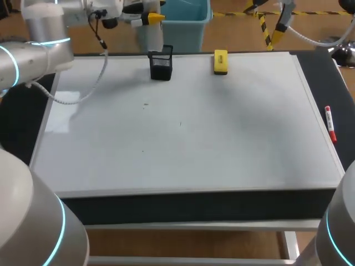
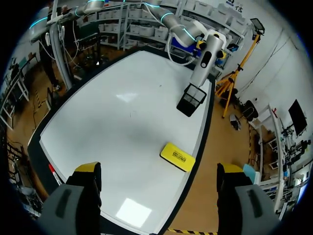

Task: Pick up the inspection probe, press it on each red-marked spot on the whiteboard one by one, put down the probe, pick up the eraser, and wipe off all the red marks.

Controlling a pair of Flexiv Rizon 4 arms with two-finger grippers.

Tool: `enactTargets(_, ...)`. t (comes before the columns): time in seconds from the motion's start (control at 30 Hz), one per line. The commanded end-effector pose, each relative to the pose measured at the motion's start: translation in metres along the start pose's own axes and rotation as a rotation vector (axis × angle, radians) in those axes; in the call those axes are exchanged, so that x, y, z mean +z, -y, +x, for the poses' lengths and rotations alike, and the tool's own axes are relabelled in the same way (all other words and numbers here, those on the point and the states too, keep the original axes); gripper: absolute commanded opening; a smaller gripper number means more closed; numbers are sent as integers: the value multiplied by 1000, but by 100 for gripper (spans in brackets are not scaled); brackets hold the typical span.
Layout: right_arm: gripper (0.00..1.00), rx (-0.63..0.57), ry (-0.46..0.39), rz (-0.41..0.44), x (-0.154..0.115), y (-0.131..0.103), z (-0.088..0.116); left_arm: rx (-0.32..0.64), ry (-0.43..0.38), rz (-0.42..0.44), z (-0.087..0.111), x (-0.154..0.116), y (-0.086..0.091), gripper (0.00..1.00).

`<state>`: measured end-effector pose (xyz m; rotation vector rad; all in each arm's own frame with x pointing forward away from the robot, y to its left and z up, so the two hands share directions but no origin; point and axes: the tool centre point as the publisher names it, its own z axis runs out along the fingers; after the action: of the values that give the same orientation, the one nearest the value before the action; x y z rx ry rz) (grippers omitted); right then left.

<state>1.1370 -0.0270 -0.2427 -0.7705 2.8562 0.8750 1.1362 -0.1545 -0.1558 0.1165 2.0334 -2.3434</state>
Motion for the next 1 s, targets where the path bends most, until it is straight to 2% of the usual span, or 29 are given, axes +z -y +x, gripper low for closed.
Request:
enactTargets(0.03, 100, -1, -3, 5, -1, 0, 0, -4, -212, 14, -10, 6, -10, 0)
enactTargets(0.5, 100, -1, -3, 5, -1, 0, 0, -18, -234, 5, -15, 7, -30, 0)
enactTargets(1.0, 100, -1, -3, 5, -1, 0, 0, -26, -238, -4, -14, 5, -70, 0)
